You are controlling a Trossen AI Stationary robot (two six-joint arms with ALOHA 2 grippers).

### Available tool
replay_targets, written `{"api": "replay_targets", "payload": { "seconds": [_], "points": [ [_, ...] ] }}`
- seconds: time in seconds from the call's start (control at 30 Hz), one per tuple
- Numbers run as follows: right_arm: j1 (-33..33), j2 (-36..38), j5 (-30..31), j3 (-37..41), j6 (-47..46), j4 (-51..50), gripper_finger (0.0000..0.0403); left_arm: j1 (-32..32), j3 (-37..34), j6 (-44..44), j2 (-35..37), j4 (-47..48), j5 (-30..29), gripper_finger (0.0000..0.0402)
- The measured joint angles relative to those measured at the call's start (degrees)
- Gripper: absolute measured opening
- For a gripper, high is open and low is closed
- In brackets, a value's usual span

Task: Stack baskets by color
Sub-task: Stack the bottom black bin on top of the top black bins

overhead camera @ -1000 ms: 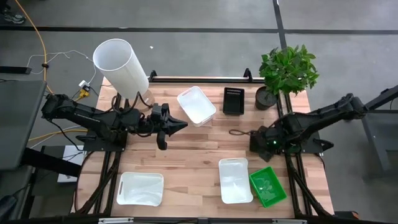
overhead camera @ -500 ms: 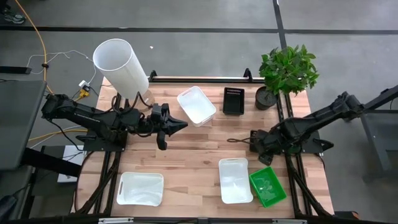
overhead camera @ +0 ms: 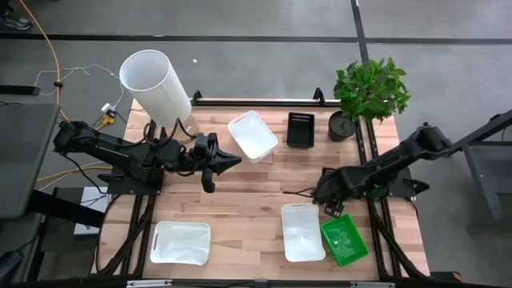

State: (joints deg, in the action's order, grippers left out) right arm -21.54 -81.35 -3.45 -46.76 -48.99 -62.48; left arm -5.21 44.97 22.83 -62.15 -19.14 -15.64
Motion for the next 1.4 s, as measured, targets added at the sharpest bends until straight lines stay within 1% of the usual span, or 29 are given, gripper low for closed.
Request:
{"api": "replay_targets", "payload": {
  "seconds": [0.13, 0.3, 0.43, 0.57, 0.6, 0.7, 0.77, 0.9, 1.0, 1.1, 1.17, 1.3, 1.4],
  "points": [
    [0.0, -3.7, 0.8, 0.0, -1.6, -0.3, 0.0254, 0.0, 0.0, 0.1, 0.0, 0.0, 0.0, 0.0],
    [0.0, -5.7, 2.0, 0.0, -3.6, -1.6, 0.0196, 0.0, 0.0, 0.1, 0.0, 0.0, 0.0, 0.0],
    [0.0, -5.5, 2.5, 0.0, -5.1, -3.6, 0.0122, 0.0, 0.0, 0.1, 0.0, 0.0, 0.0, 0.0],
    [0.0, -4.5, 2.9, -1.6, -4.9, -6.9, 0.0023, 0.0, 0.0, 0.1, 0.0, 0.0, 0.0, 0.0],
    [0.0, -4.0, 3.4, -2.6, -4.8, -7.3, 0.0013, 0.0, 0.0, 0.1, 0.0, 0.0, 0.0, 0.0],
    [0.0, -2.4, 4.6, -6.6, -5.0, -8.3, 0.0014, 0.0, 0.0, 0.0, 0.0, -0.2, 0.0, 0.0],
    [0.2, -1.4, 5.9, -10.7, -4.4, -8.3, 0.0006, 0.0, 0.0, 0.0, 0.0, -0.2, 0.0, 0.0001],
    [0.7, -1.0, 12.1, -21.0, -3.6, -8.0, 0.0005, 0.0, 0.0, 0.0, 0.0, -0.2, 0.0, 0.0001],
    [3.0, -1.0, 17.6, -28.2, -3.6, -5.4, 0.0003, 0.0, 0.0, 0.0, 0.0, -0.3, 0.0, 0.0001],
    [7.1, -1.0, 23.4, -33.6, -4.7, -3.0, 0.0002, 0.0, 0.0, 0.0, 0.0, -0.3, 0.0, 0.0001],
    [10.9, -1.1, 25.8, -35.8, -5.7, -1.3, 0.0002, 0.0, 0.0, 0.0, 0.0, -0.4, 0.0, 0.0001],
    [18.8, -1.1, 26.5, -36.9, -10.2, 2.4, 0.0001, 0.0, 0.0, 0.0, 0.0, -0.4, 0.0, 0.0001],
    [23.3, -2.0, 26.4, -36.8, -13.5, 2.9, 0.0001, 0.0, 0.0, -0.4, 0.0, -0.4, 0.0, 0.0001]
  ]
}}
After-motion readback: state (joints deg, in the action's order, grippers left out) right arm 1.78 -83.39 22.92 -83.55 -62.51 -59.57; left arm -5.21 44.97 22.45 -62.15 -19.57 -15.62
